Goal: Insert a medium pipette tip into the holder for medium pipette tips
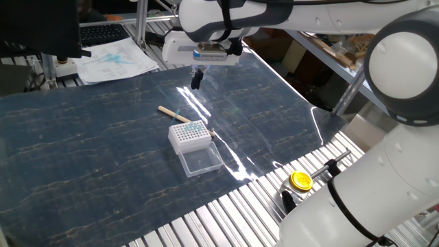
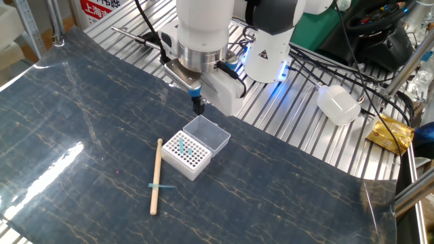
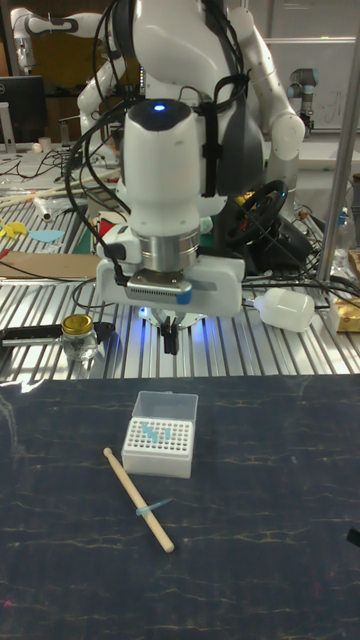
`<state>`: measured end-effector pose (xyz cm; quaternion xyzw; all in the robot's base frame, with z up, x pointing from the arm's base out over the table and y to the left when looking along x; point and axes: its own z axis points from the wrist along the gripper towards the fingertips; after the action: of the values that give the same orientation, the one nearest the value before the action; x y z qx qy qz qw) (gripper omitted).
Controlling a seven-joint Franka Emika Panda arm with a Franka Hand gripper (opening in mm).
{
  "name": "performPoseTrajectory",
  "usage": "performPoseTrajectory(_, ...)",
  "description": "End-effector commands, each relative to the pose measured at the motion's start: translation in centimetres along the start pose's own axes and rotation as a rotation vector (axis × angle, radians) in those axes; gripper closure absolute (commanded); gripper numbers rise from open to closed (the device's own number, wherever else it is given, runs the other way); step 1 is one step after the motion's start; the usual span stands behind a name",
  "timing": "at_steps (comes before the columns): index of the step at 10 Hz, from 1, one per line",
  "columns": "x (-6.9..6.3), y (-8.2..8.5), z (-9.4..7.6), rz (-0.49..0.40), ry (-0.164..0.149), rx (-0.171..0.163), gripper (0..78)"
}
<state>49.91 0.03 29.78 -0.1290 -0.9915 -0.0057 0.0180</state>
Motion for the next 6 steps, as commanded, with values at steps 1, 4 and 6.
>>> performPoseTrajectory(1, -0.4, 0.1, -0.1, -0.001, 0.017, -0.012, 77.6)
performPoseTrajectory(4, -1.2, 0.3, 0.1, -0.003, 0.027, -0.009, 77.6)
performPoseTrajectory(6, -1.8, 0.4, 0.5, 0.009, 0.029, -0.010, 77.6)
